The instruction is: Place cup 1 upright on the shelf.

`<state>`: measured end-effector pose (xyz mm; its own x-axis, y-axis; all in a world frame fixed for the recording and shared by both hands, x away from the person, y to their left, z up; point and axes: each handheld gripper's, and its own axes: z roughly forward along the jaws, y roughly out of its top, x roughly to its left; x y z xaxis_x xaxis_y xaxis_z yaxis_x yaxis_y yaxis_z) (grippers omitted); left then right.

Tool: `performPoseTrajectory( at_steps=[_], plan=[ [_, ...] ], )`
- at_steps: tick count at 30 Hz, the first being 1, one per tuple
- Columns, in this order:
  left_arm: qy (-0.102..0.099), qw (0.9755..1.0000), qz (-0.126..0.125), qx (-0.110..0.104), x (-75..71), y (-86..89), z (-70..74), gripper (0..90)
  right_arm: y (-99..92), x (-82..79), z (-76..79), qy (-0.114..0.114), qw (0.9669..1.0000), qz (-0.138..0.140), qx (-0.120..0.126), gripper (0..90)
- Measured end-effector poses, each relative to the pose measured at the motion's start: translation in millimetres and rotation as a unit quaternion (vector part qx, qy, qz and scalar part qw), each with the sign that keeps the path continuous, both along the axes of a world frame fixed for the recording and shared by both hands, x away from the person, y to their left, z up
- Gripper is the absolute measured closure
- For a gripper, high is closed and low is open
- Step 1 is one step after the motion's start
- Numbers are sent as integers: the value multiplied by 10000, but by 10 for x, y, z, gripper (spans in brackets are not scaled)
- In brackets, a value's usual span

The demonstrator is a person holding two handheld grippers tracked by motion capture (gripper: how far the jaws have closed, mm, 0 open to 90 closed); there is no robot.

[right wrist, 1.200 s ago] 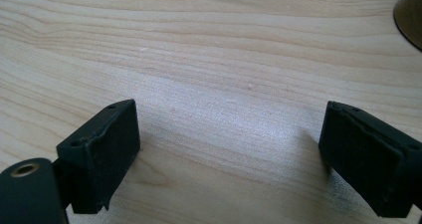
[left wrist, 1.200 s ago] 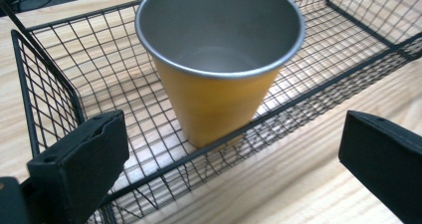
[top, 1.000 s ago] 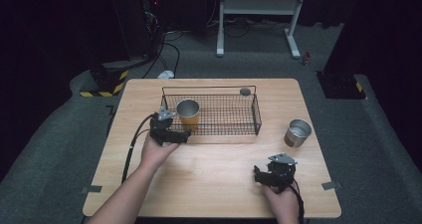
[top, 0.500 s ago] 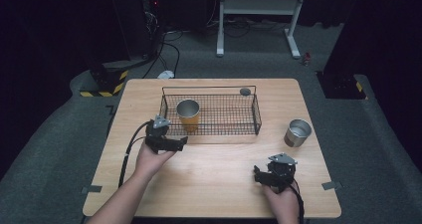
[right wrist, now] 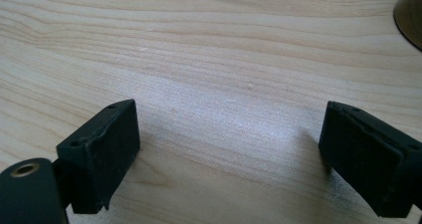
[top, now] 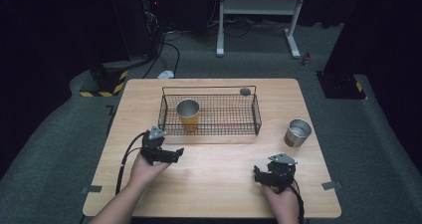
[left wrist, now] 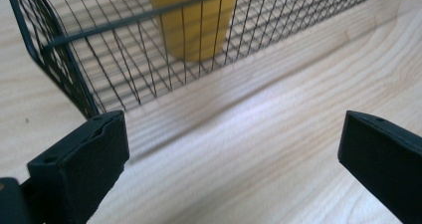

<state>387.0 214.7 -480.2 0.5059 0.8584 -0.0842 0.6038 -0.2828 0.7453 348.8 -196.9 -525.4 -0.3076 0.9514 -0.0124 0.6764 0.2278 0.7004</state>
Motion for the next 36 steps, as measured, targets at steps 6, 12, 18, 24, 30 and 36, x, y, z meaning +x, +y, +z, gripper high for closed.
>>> performPoseTrajectory(
  at_steps=[6, 12, 18, 24, 30, 36],
  plan=[
    [178, 9998, -71, 84, -93, 91, -123, 5, 0, 0, 0, -2, 10000, 1, -1, 91],
    [280, 9993, -103, 236, -207, 221, -242, 11, 0, 0, 0, -2, 10000, 0, -1, 92],
    [342, 9984, 17, 441, -310, 391, -354, 12, 0, -1, 0, -1, 10000, -2, 0, 91],
    [310, 9985, 75, 450, -371, 499, -418, 10, 2, -5, 1, 6, 10000, 1, 7, 93],
    [179, 9978, 117, 624, -414, 512, -473, 2, -2, -17, 0, -6, 10000, 91, -11, 92],
    [44, 9983, 215, 541, -441, 518, -501, 0, 1, -21, 2, 6, 9999, 101, -2, 93]
  ],
)
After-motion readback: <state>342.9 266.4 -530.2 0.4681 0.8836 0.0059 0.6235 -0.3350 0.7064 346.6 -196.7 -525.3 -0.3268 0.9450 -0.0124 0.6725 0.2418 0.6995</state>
